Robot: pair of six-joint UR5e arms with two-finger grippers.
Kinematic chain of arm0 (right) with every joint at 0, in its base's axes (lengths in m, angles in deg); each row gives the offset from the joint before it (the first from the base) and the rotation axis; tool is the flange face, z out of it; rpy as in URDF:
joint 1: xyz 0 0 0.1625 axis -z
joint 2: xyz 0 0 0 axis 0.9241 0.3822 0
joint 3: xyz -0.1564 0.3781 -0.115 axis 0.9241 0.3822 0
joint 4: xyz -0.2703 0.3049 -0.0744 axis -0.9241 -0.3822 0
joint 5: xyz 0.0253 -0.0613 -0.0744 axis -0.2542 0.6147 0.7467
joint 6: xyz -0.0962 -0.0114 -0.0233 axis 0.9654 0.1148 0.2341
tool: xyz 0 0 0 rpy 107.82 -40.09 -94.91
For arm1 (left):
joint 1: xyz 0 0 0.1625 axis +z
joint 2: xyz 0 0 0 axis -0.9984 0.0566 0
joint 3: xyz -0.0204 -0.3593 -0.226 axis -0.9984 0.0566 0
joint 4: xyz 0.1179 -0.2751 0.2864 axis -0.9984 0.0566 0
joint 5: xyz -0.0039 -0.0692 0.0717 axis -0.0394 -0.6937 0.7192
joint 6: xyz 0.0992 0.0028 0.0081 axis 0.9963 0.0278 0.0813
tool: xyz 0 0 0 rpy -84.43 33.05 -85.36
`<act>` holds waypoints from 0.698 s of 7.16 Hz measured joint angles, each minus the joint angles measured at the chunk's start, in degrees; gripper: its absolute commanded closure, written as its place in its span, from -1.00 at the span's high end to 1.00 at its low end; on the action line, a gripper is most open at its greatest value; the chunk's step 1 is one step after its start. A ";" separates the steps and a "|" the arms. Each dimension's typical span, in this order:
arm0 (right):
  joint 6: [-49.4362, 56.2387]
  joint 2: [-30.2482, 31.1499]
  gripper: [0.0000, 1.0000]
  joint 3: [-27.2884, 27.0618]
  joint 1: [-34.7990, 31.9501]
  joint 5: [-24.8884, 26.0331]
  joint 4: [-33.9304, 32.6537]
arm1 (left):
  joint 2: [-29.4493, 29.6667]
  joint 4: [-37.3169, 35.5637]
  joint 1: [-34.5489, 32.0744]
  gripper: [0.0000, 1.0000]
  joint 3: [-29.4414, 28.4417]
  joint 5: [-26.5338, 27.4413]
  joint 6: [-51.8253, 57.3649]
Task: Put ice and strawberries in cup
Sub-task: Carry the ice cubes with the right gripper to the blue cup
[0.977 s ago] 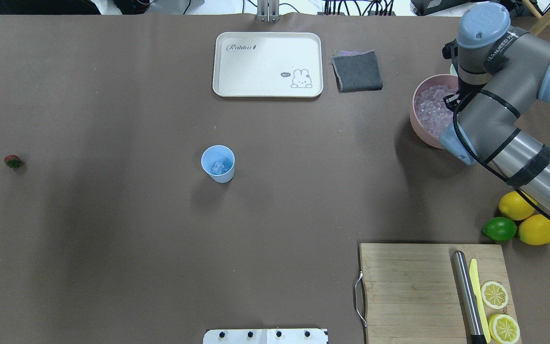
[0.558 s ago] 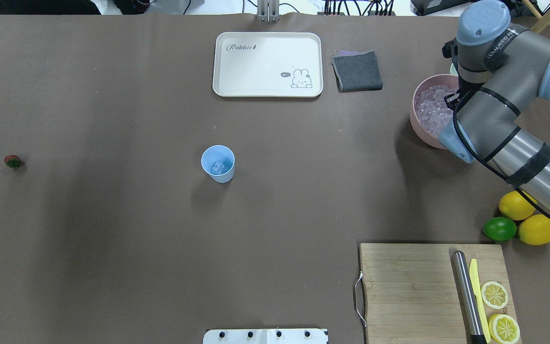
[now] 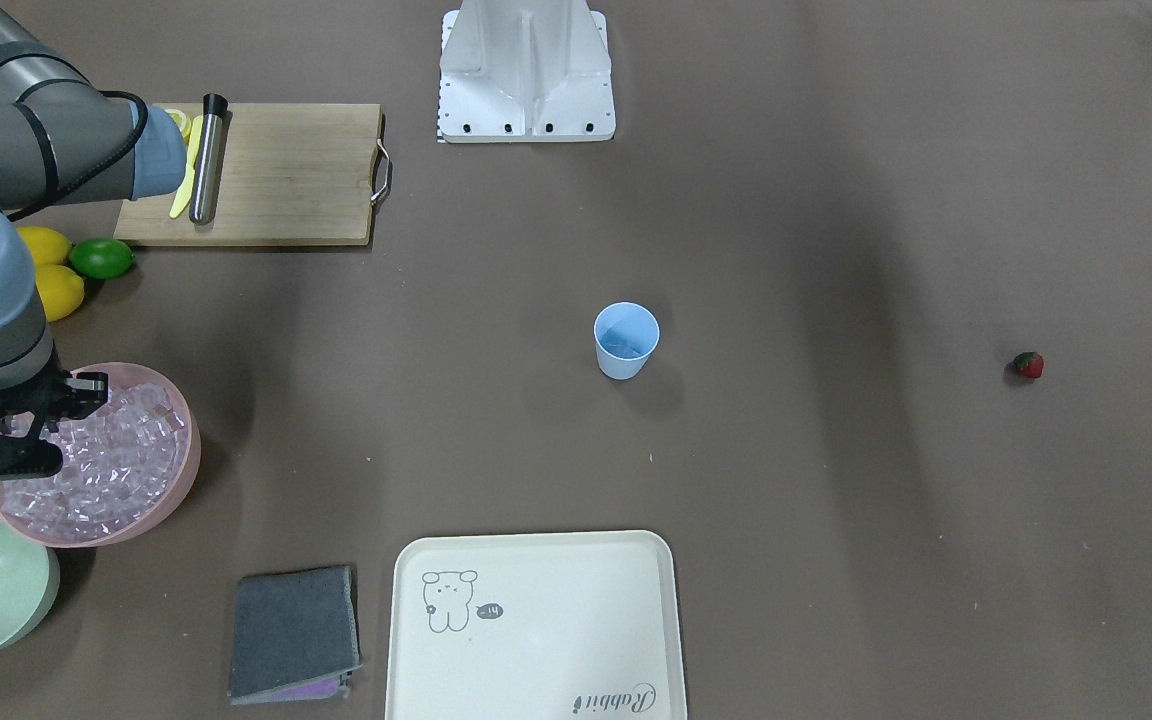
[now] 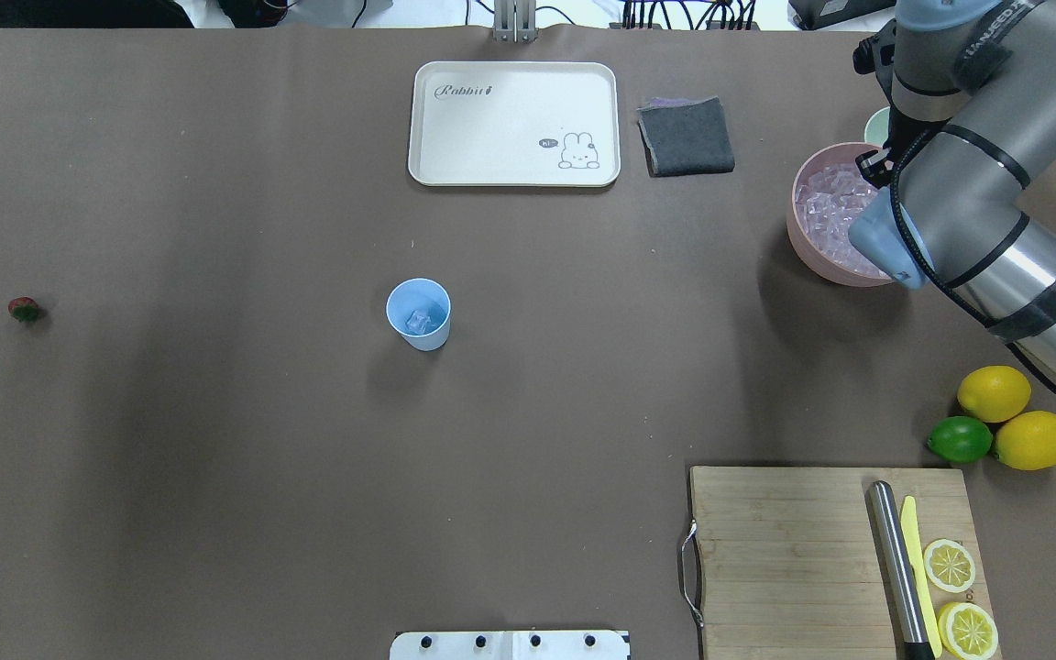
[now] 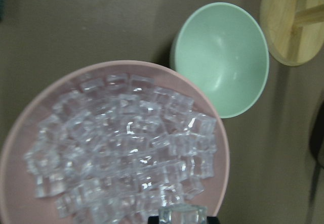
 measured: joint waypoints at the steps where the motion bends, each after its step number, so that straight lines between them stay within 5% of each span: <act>1: -0.68 -0.32 -1.00 -3.57 -0.48 -5.66 0.02 | -0.04 0.02 0.00 0.96 -0.04 0.00 0.00; 3: -9.73 -2.93 -1.00 -7.27 1.08 -15.41 5.02 | -0.13 -0.02 0.00 0.96 -0.08 0.00 0.00; 5: -28.31 -5.43 -1.00 -3.99 7.20 -18.77 21.95 | -0.17 -0.04 0.00 0.96 -0.20 0.00 0.00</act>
